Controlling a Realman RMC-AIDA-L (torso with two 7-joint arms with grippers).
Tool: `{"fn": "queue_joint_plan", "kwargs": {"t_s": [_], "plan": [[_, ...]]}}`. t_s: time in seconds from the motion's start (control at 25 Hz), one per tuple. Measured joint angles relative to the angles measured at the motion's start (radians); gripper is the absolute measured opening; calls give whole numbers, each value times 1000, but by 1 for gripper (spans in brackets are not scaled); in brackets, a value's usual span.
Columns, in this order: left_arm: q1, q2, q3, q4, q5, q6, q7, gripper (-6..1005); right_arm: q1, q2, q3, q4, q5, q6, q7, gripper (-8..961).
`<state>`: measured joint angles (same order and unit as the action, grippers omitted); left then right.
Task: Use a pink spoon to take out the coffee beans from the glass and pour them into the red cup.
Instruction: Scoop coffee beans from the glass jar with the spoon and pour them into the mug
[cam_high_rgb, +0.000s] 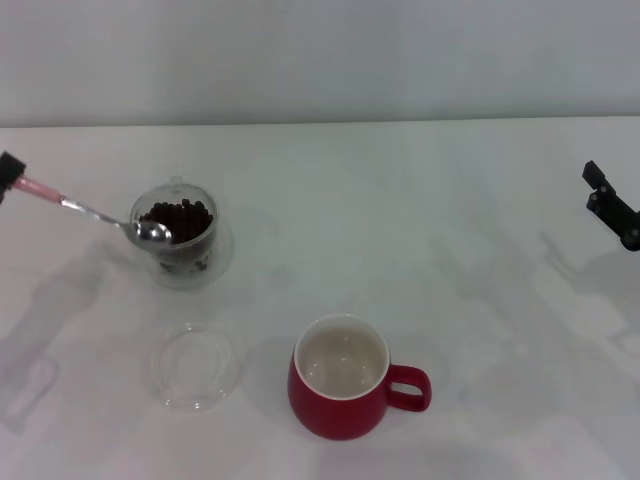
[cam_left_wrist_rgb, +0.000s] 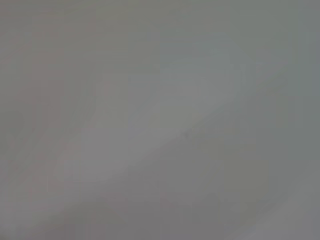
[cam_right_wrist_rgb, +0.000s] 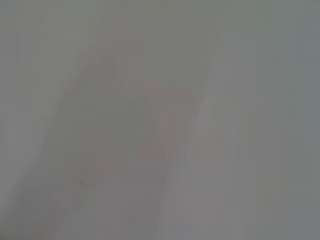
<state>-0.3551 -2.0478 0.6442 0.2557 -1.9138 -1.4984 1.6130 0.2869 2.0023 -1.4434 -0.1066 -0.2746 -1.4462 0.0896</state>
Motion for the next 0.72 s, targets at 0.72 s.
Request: {"fn": "queue_joint_plan", "kwargs": {"t_s": [0.72], "plan": [[-173,68,2,119,191,244,-138,128,-8,8,-34,0,-10,-94,65,835]]}}
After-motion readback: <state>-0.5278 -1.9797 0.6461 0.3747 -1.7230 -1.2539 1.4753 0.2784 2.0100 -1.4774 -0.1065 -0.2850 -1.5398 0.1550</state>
